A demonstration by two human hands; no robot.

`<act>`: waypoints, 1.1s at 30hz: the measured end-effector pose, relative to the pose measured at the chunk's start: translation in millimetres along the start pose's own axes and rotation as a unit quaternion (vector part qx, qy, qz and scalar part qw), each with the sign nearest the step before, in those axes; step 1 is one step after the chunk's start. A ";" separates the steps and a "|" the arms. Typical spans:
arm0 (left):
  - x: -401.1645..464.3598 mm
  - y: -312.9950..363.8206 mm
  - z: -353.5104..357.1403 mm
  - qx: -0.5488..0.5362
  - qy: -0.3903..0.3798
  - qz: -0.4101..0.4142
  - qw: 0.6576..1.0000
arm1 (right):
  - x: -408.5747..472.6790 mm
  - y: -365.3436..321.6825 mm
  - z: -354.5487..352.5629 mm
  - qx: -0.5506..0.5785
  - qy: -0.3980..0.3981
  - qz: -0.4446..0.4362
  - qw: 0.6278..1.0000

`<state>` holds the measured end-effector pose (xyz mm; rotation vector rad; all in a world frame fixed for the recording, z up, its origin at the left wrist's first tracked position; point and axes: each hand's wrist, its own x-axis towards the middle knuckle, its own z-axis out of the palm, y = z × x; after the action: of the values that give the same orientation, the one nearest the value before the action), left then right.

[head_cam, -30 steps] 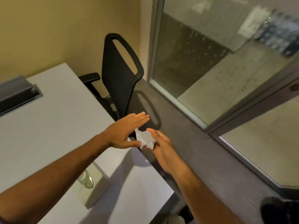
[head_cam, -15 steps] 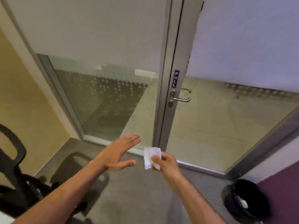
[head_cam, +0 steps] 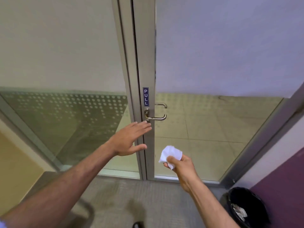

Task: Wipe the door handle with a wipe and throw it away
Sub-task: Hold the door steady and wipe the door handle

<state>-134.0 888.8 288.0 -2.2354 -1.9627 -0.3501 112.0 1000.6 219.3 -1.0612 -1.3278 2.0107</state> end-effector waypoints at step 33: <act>289.0 -255.8 -63.0 0.369 0.226 0.189 0.881 | 342.0 -86.4 28.4 -0.604 -0.095 -0.201 0.765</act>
<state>-357.8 1183.2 415.2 -1.7495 -1.1112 -0.0390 -106.7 1277.4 191.6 -0.8540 -2.7944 0.7787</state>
